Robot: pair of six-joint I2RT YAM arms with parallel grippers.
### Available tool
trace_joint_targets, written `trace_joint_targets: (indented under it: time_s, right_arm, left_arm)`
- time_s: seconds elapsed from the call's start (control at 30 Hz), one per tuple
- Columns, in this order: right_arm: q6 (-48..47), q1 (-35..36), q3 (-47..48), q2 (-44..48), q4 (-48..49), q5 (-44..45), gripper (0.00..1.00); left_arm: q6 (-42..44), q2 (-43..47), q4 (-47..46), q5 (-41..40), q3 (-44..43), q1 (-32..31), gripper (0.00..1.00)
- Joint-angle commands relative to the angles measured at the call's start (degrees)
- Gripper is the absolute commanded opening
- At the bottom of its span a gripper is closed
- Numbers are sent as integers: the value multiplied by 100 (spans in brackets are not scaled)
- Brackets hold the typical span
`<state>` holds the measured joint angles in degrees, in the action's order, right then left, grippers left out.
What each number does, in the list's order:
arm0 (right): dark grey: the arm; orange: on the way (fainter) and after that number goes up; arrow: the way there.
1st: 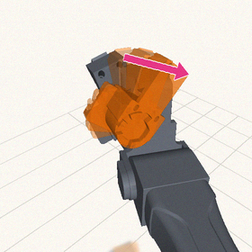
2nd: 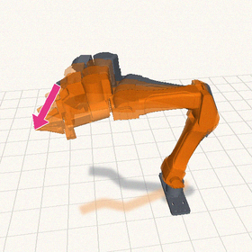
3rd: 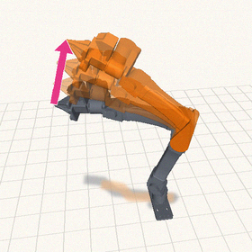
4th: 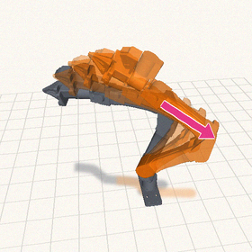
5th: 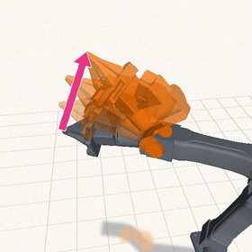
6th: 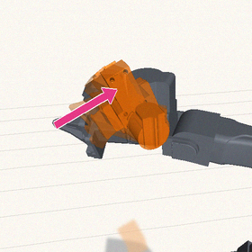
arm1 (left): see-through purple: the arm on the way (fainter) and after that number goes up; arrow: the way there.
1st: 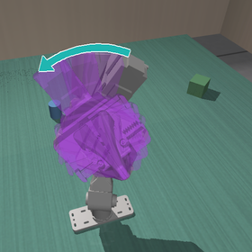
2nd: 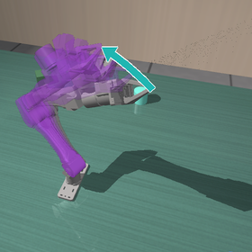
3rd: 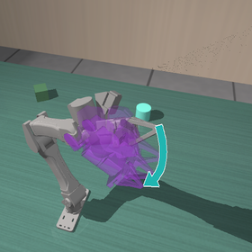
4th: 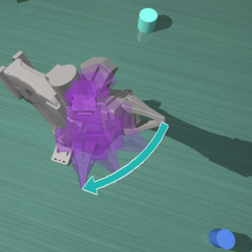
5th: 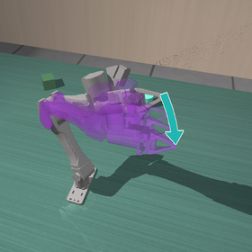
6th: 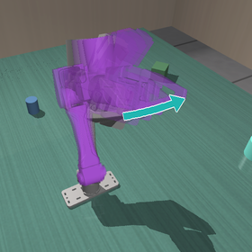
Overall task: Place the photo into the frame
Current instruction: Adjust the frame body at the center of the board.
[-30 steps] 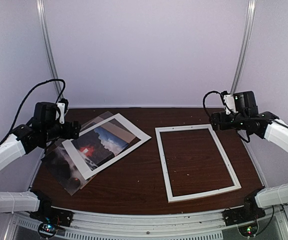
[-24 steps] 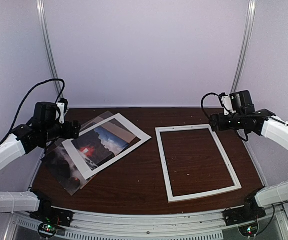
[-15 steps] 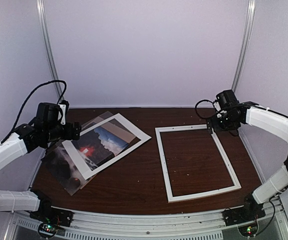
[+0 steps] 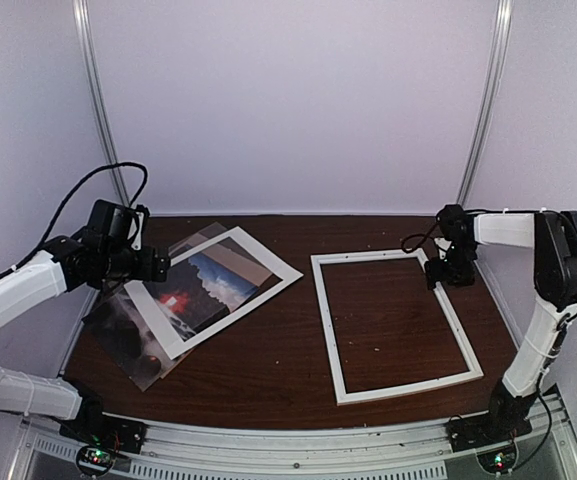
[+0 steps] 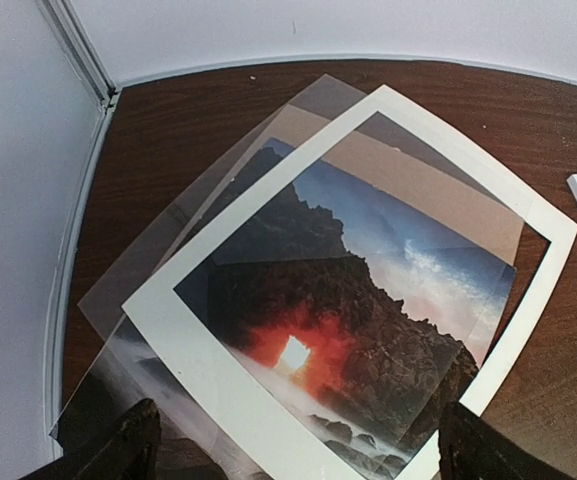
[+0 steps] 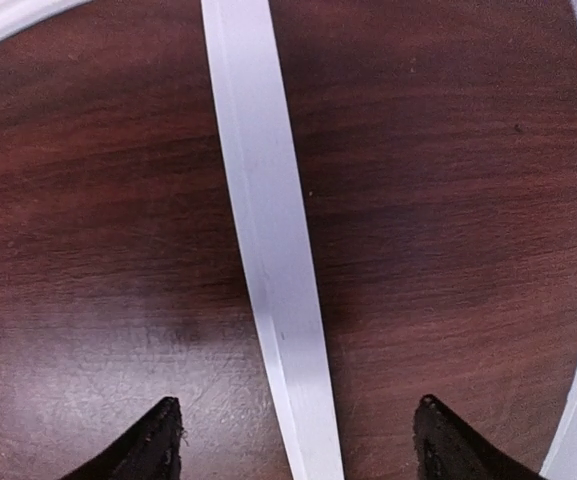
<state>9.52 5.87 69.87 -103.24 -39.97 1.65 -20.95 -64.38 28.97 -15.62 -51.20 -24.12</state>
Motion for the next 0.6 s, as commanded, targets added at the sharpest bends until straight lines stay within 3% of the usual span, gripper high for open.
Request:
trace_joint_targets:
  time_s: [0.0, 0.33, 0.57]
  right_arm:
    - [-16, -157, 42, -301, 20, -484, 68]
    - [88, -362, -421, -314, 350, -751, 43]
    - [346, -480, -789, -233, 707, -910, 31]
  left_arm:
    - [-85, -119, 74, 186, -313, -40, 97]
    - [-73, -643, 212, 459, -785, 134, 98]
    - [-47, -1767, 723, 1349, -1782, 1080, 97]
